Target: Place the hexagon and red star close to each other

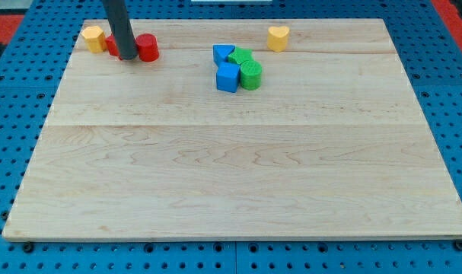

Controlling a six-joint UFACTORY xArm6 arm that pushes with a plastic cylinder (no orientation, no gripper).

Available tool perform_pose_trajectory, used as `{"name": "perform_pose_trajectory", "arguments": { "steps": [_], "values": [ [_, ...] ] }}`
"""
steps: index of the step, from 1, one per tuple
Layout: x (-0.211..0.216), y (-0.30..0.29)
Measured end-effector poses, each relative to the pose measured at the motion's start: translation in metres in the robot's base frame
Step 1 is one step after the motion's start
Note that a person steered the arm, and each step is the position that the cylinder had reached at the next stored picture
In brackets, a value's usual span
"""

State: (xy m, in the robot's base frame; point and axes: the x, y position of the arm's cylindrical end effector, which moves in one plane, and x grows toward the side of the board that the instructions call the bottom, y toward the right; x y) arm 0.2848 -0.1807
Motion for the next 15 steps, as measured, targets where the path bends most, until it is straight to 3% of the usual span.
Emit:
{"name": "perform_pose_trajectory", "arguments": {
  "steps": [1, 3, 4, 5, 6, 8, 10, 12, 14, 15],
  "values": [
    [0.013, -0.008],
    [0.009, -0.109],
    [0.002, -0.124],
    [-0.033, -0.124],
    [-0.049, -0.114],
    [-0.013, -0.079],
    [0.019, -0.002],
    [0.010, 0.082],
    [0.026, 0.066],
    [0.010, 0.016]
  ]
}}
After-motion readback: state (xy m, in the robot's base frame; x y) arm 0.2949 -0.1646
